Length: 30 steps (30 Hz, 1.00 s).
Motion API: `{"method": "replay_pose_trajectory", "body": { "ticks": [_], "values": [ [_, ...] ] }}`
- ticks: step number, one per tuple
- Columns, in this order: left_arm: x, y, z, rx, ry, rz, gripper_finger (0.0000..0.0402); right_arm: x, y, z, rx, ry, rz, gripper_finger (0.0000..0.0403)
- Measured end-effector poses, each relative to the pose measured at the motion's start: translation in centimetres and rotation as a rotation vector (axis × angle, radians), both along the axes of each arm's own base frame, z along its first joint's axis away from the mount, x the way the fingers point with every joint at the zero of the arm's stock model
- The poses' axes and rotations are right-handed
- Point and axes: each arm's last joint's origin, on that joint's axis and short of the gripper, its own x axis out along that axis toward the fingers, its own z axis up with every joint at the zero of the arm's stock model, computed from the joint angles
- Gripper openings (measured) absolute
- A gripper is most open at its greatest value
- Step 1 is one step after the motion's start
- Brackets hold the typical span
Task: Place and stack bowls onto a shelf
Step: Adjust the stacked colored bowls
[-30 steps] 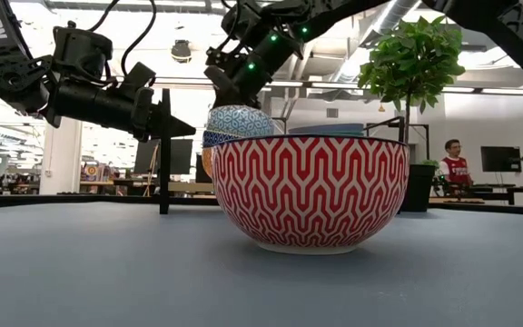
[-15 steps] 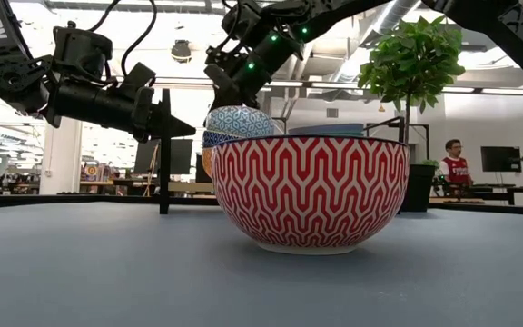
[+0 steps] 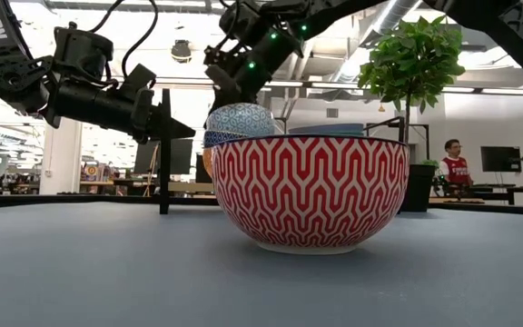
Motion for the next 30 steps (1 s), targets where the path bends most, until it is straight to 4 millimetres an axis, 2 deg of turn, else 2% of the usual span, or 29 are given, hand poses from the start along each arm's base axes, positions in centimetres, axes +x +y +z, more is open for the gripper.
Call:
{"method": "replay_pose_trajectory", "body": {
  "ticks": [24,27,30],
  "values": [
    [0.0,0.0,0.0,-0.011,-0.004,0.004,0.0000,-0.4,-0.1,-0.3,0.034,0.037,0.014,0.0022],
    [0.0,0.0,0.0,-0.011,-0.004,0.004,0.0000,-0.5,0.8,0.8,0.011,0.018,-0.002,0.0022],
    [0.0,0.0,0.0,-0.011,-0.003,0.005,0.0000,-1.2,2.4,3.3,-0.076,-0.010,-0.066,0.0022]
  ]
}}
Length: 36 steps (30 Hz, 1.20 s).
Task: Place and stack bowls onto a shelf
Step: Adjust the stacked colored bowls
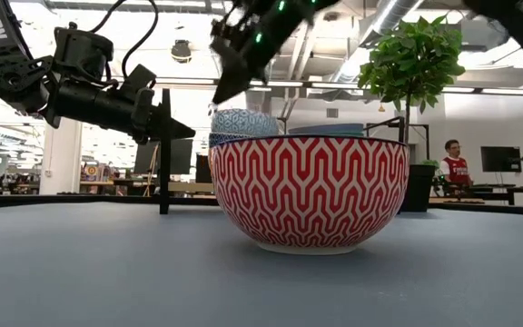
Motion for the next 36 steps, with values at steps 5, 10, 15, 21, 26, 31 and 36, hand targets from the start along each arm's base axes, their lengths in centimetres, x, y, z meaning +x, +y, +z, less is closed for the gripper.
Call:
{"method": "replay_pose_trajectory", "body": {
  "ticks": [5,10,15,21,26,31,36],
  "values": [
    [0.0,0.0,0.0,-0.013,-0.005,0.001,0.0000,-1.2,3.6,1.6,-0.063,0.045,-0.113,0.0022],
    [0.0,0.0,0.0,-0.024,-0.007,-0.001,0.0000,-2.2,6.9,0.6,-0.174,0.148,-0.307,0.0022],
    [0.0,0.0,-0.1,-0.027,-0.004,-0.001,0.0000,-2.9,8.7,-3.3,-0.222,0.208,-0.392,0.0021],
    [0.0,0.0,-0.1,-0.030,-0.006,-0.001,0.0000,-3.0,9.1,-4.5,-0.233,0.180,-0.419,0.0021],
    [0.0,0.0,0.0,-0.029,-0.010,0.001,0.0000,-3.2,9.0,-3.3,-0.281,0.150,-0.420,0.0022],
    [0.0,0.0,0.1,-0.030,-0.024,0.003,0.0000,-2.7,8.3,-0.7,-0.326,0.049,-0.350,0.0023],
    [0.0,0.0,0.0,-0.040,-0.018,0.004,0.0000,-1.7,5.4,0.0,-0.268,-0.031,-0.215,0.0023]
  ]
}}
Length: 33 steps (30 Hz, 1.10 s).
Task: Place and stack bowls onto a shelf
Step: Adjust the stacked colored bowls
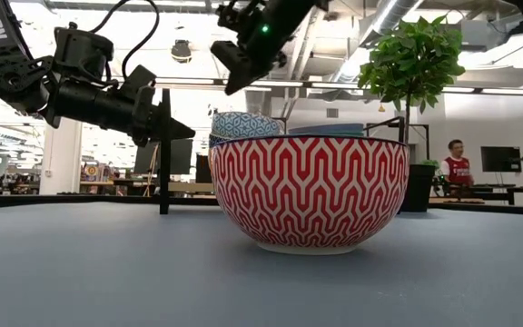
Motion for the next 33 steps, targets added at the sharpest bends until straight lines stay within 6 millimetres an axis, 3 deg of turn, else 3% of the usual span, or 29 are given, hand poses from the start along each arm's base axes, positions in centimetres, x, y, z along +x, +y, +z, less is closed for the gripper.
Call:
{"method": "replay_pose_trajectory", "body": {
  "ticks": [6,14,22,33],
  "values": [
    [0.0,0.0,0.0,0.010,0.006,0.003,0.0000,0.5,-3.4,-0.3,0.108,-0.058,0.132,0.0021],
    [0.0,0.1,0.0,0.014,0.009,0.019,0.0000,0.9,-7.5,-2.5,0.198,-0.069,0.143,0.0021],
    [0.0,0.1,-0.1,0.021,0.019,0.023,0.0000,1.0,-8.8,-4.5,0.268,-0.029,0.147,0.0021],
    [0.0,0.1,-0.1,0.018,0.017,0.023,0.0000,0.9,-9.0,-3.9,0.270,-0.030,0.149,0.0021]
  ]
}}
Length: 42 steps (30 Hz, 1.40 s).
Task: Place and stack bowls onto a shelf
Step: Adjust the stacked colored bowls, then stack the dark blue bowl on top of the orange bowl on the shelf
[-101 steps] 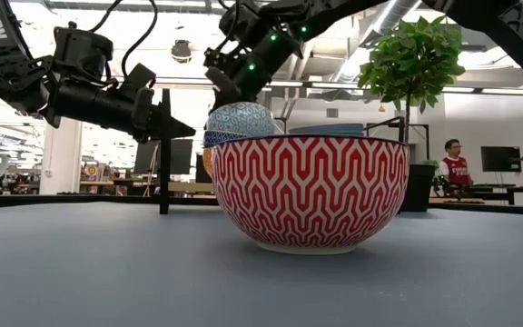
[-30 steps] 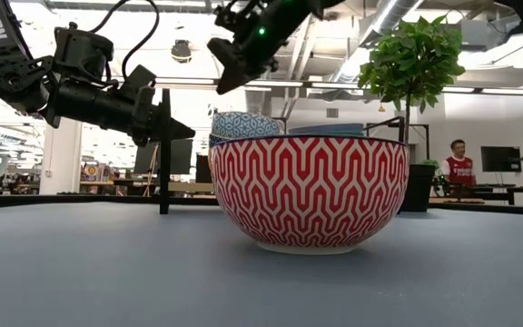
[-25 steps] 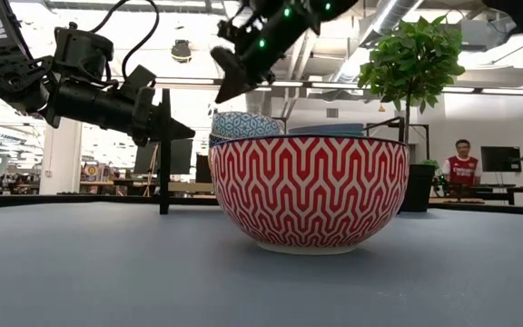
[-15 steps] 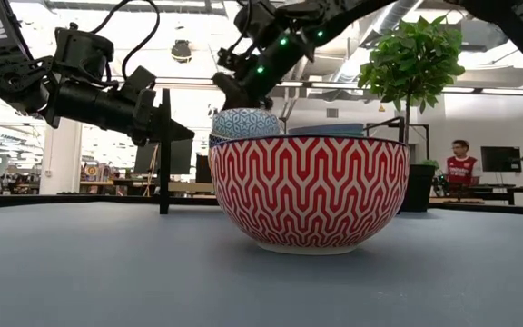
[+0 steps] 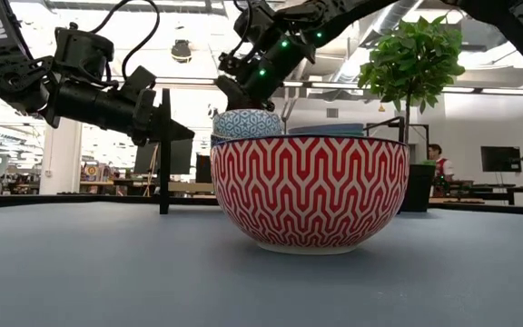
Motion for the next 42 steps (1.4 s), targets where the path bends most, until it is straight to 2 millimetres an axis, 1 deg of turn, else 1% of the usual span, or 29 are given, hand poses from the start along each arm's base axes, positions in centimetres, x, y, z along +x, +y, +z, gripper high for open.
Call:
{"method": "replay_pose_trajectory", "body": {
  "ticks": [6,16,18,20,22,24,25,28,30,31,33,35,37,39,42],
  "values": [
    [0.0,0.0,0.0,-0.010,-0.004,0.000,0.0000,0.1,-0.4,-1.1,0.034,0.027,-0.007,0.0021],
    [0.0,0.0,0.0,-0.010,-0.003,0.001,0.0000,-0.1,-0.7,-0.9,0.024,0.029,-0.002,0.0021],
    [0.0,0.0,-0.1,-0.014,0.003,0.001,0.0000,-0.7,-0.3,0.5,0.023,0.020,-0.001,0.0023],
    [0.0,0.0,-0.2,-0.018,0.012,0.001,0.0000,-1.4,0.8,3.3,-0.005,-0.045,0.013,0.0026],
    [0.0,0.0,-0.2,-0.020,0.016,0.001,0.0000,-2.6,2.1,6.4,-0.036,-0.106,0.013,0.0028],
    [0.0,0.0,-0.2,-0.020,0.016,0.001,0.0000,-3.6,3.5,8.5,-0.040,-0.136,0.018,0.0027],
    [0.0,0.0,-0.2,-0.021,0.015,0.001,0.0000,-4.2,4.3,9.2,-0.026,-0.133,0.023,0.0026],
    [0.0,0.0,-0.2,-0.024,0.014,0.001,0.0000,-5.2,6.9,10.1,0.031,-0.113,0.037,0.0026],
    [0.0,0.0,-0.2,-0.024,0.013,0.001,0.0000,-5.5,9.1,10.0,0.006,-0.099,0.045,0.0026],
    [0.0,0.0,-0.2,-0.024,0.012,0.001,0.0000,-5.6,10.2,9.5,-0.023,-0.081,0.028,0.0026],
    [0.0,0.0,-0.2,-0.024,0.012,0.001,0.0000,-6.0,11.9,7.9,-0.065,-0.024,-0.012,0.0025],
    [0.0,0.0,-0.2,-0.035,0.008,-0.003,0.0000,-6.7,13.4,5.9,-0.053,0.059,-0.004,0.0025],
    [0.0,0.0,-0.2,-0.051,0.004,-0.007,0.0000,-7.6,14.5,4.7,-0.016,0.123,0.013,0.0029],
    [0.0,0.0,-0.3,-0.061,0.003,-0.006,0.0000,-8.7,15.7,4.2,0.051,0.181,0.056,0.0037],
    [0.0,-0.1,-0.3,-0.074,-0.003,-0.014,0.0000,-9.8,17.1,3.4,0.197,0.293,0.121,0.0055]
  ]
}}
